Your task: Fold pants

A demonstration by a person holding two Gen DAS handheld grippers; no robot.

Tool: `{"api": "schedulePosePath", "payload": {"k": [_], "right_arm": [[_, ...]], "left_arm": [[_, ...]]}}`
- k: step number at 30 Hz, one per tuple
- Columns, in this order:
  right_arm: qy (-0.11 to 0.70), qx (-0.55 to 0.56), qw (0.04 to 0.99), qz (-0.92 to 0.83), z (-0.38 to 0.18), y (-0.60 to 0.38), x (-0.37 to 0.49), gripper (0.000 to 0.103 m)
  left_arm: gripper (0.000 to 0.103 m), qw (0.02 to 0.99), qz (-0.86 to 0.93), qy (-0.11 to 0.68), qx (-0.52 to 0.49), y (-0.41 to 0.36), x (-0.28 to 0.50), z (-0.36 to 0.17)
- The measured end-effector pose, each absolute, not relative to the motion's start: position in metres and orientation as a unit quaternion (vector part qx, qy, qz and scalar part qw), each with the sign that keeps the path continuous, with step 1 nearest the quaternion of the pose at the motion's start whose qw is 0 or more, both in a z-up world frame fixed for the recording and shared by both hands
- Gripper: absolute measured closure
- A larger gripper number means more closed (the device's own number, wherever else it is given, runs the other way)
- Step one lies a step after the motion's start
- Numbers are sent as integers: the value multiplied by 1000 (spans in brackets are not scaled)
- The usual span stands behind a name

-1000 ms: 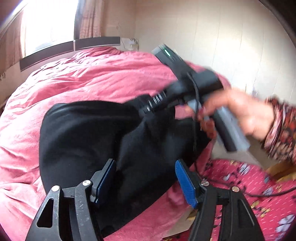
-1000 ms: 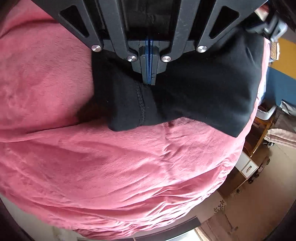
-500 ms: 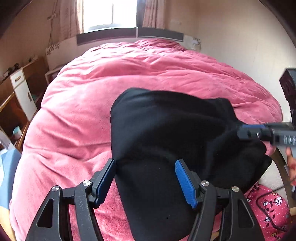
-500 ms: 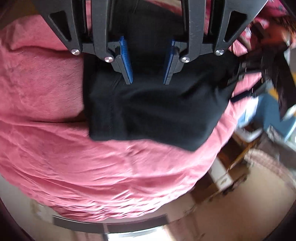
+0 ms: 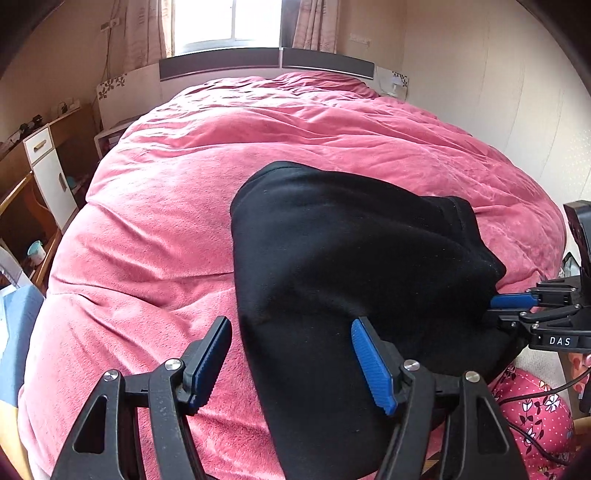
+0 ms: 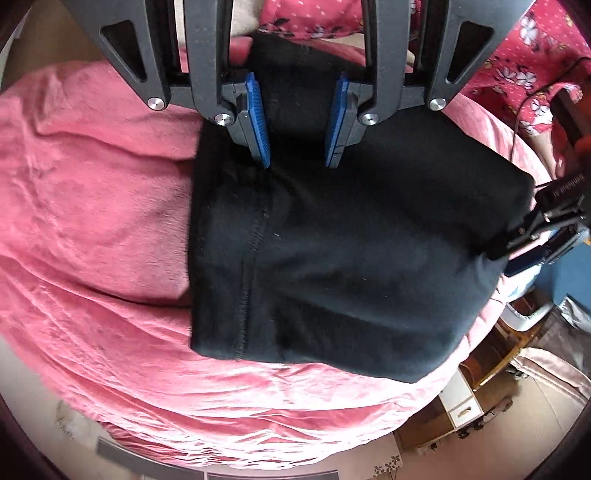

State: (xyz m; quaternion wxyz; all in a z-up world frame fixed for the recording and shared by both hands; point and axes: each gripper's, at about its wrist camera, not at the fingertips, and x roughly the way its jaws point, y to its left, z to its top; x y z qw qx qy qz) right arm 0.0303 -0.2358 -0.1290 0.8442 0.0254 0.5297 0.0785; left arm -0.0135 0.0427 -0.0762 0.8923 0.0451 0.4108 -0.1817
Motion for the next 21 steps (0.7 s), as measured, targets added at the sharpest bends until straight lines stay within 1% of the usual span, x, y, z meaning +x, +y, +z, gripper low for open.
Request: {"api": "schedulePosePath", "payload": {"k": [10,16,18,19,21], "right_arm": [[540,38,839,52,-131,-257,18,73],[534,106,836,62,-125,-278,23,71],[517,115,846,62,-115,-284,25,70],[493,111,861,55,-103,-286,23,66],[455,111,882,54,-86,-288,24,66]], "left_arm": [[34,902,-160,399,33,57,-13,-71],[33,898,-153,414,10,69,-5,-77],[33,896,-153,416,13,67,-5,-80],[33,897,-151,416,16,67,-5,-81],[33,896,-152,417,17,65,-5,-82]]}}
